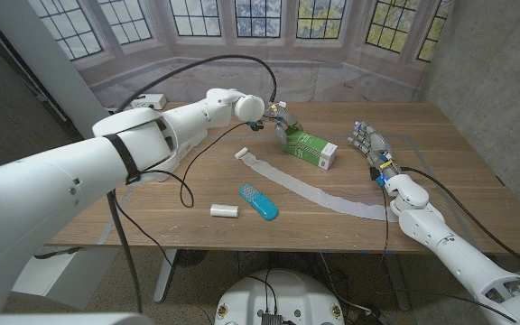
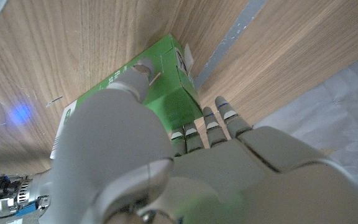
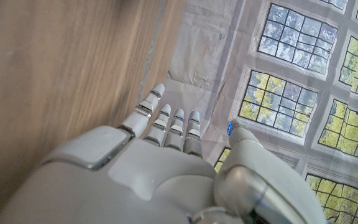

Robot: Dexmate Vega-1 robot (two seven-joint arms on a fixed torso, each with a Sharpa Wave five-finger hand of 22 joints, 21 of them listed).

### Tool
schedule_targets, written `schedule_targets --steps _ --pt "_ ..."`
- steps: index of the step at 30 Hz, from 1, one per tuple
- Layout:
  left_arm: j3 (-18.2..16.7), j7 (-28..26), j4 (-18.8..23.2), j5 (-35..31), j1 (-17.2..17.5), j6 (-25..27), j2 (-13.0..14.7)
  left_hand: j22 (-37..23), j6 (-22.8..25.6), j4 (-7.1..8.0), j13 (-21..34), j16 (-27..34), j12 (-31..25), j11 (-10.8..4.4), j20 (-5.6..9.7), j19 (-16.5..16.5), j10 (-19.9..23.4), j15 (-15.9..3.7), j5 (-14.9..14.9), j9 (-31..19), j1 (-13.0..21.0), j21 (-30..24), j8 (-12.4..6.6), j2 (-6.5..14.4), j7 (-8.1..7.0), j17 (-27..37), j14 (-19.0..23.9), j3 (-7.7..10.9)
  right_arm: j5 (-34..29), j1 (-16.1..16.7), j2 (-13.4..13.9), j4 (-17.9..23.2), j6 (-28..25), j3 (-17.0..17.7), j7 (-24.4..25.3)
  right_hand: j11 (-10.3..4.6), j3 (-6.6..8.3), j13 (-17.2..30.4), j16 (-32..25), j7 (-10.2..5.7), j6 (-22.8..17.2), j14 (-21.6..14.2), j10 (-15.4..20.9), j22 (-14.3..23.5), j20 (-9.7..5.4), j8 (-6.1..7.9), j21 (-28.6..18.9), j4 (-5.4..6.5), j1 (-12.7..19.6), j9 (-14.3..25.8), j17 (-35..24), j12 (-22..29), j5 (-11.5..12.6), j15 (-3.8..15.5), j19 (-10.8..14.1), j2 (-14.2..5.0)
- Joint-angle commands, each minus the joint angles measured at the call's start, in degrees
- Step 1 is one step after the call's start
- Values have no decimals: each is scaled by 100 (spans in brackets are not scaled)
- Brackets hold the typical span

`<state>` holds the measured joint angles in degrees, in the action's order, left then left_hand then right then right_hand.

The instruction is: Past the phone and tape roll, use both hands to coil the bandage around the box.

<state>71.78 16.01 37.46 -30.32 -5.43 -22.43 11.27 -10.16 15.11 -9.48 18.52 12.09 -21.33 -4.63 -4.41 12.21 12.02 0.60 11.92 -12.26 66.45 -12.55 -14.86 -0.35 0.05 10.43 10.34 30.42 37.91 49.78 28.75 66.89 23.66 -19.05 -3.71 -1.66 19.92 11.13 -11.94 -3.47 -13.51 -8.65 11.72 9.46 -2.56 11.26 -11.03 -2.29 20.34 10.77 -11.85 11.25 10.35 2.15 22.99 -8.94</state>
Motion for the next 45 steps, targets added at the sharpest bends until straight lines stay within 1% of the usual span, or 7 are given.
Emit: schedule_targets --steps 1,13,17,22,23,28,45 --pt "-2 -462 452 -254 229 343 192 -21 236 17 93 39 -132 -36 2 107 146 -63 44 -48 58 -31 -96 -24 -64 30 173 -59 45 11 2 -66 21 3 -88 4 16 14 -27 35 3 -24 25 30 -189 -1 -4 -48 -20 25 -17 6 1 249 56 -1" --pt "-81 -661 989 -477 460 711 395 -26 812 42 316 127 -473 -196 2 345 600 -242 82 -156 90 -70 -382 19 -228 114 609 -155 82 21 19 -110 21 3 -182 12 19 15 -29 38 3 -27 21 30 -188 0 -3 -52 -32 25 -18 4 1 248 55 -3" --pt "-134 -662 1173 -513 522 796 472 -29 1166 54 445 199 -670 -272 15 438 893 -345 113 -222 103 -78 -600 61 -275 174 844 -212 85 30 35 -87 12 5 -194 13 21 15 -29 38 6 -28 16 30 -190 -1 -3 -54 -35 25 -18 3 1 250 56 -4" --pt "-229 -645 1469 -551 607 896 608 -31 1402 58 545 259 -815 -356 45 542 1108 -447 137 -271 105 -99 -764 72 -300 212 1054 -251 78 48 74 -12 -34 3 -185 37 23 15 -30 34 2 -27 22 30 -191 1 -3 -54 -40 25 -19 5 1 247 55 -6" --pt "-245 -631 1525 -563 620 918 634 -31 1482 55 572 275 -858 -424 56 559 1180 -470 144 -285 113 -100 -817 80 -318 224 1106 -259 74 51 84 7 -46 2 -180 35 23 15 -30 36 3 -29 18 30 -188 0 -3 -56 -39 25 -19 4 1 246 56 -5" --pt "-352 -520 1844 -591 711 1055 786 -36 1700 62 673 343 -996 -487 85 647 1391 -549 166 -334 107 -116 -983 92 -393 265 1333 -296 49 47 138 98 -116 -8 -166 21 27 15 -29 38 2 -29 22 30 -188 1 -2 -57 -45 25 -18 6 1 247 54 -7" --pt "-726 -299 2683 -686 1062 1418 1225 -40 1851 72 827 369 -1140 -555 121 737 1588 -637 207 -417 94 -120 -1189 118 -397 334 1518 -322 -16 37 219 291 -271 -70 -149 19 35 15 -31 42 -2 -30 22 30 -193 3 -3 -66 -55 25 -19 6 1 250 58 -11"
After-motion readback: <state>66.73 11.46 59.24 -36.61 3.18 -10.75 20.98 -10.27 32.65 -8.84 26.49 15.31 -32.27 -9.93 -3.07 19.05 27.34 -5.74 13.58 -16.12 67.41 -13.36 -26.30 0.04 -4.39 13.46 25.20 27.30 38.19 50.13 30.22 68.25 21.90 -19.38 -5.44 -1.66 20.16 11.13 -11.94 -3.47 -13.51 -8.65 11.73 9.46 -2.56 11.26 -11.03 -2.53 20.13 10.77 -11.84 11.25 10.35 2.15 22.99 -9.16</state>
